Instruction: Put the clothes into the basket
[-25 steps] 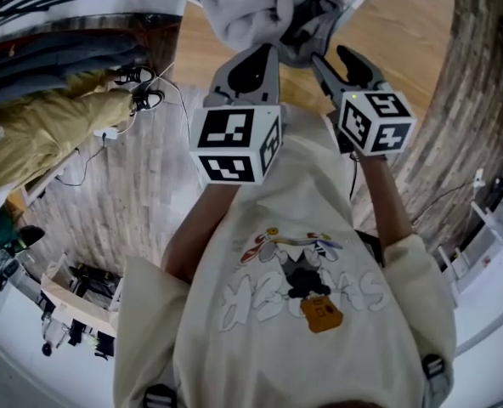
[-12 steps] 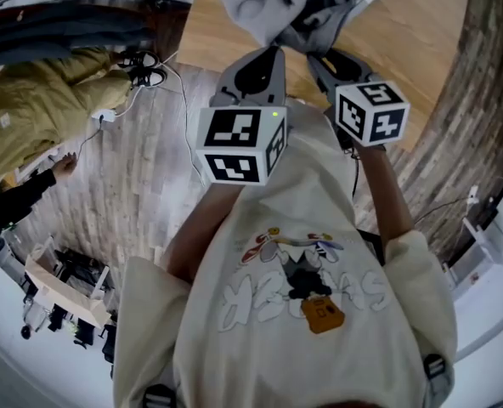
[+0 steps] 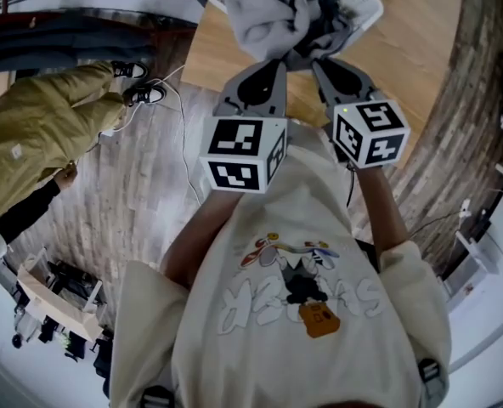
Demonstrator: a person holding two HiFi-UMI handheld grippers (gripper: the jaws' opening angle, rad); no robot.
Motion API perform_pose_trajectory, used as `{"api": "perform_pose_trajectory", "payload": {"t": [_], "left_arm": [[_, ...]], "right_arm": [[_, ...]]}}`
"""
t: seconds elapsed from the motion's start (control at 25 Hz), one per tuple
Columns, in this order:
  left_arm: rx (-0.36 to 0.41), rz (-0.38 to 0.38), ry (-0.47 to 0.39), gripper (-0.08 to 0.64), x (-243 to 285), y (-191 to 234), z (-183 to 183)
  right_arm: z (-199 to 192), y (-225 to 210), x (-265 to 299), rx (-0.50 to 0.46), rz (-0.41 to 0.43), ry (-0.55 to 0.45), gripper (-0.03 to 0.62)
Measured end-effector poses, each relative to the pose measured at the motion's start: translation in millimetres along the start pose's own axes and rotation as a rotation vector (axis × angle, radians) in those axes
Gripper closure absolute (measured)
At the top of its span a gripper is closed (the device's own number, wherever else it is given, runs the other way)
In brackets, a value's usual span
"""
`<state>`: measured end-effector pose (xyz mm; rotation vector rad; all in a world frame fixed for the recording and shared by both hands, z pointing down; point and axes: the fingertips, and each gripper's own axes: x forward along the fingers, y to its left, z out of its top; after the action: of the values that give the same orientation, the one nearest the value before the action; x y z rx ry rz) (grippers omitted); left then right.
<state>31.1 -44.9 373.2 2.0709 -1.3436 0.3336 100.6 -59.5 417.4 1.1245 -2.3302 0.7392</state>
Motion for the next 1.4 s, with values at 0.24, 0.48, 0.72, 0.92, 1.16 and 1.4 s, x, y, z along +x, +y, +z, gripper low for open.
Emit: {"api": "perform_pose_trajectory", "payload": {"t": [0.24, 0.48, 0.72, 0.92, 1.16, 1.4], "left_arm": [[0.001, -0.004, 0.015, 0.558, 11.5, 9.8, 9.8], [-0.003, -0.012, 0.061, 0.558, 40.6, 29.9, 19.1], [-0.009, -0.029, 0.092, 0.558, 69.5, 44.0, 33.0], [-0.044, -0.039, 0.105, 0.558, 92.2, 58.4, 43.3], [-0.057, -0.035, 0.112, 0.558, 122.3, 71.5, 51.6], [-0.068, 0.022, 0.146, 0.558, 140.4, 89.0, 67.6]], "right_arm": [[20.8, -10.7, 7.6, 0.023, -0.041, -0.037, 0.543], [45.6, -22.9, 37.1, 0.024, -0.07, -0.033, 0.545], [64.6, -39.4, 65.6, 0.043, -0.093, -0.018, 0.545], [72.3, -48.5, 94.6, 0.057, -0.102, 0.008, 0.545], [74.6, -61.2, 129.2, 0.069, -0.133, 0.039, 0.545], [75.5, -68.0, 152.9, 0.078, -0.155, 0.061, 0.545]]}}
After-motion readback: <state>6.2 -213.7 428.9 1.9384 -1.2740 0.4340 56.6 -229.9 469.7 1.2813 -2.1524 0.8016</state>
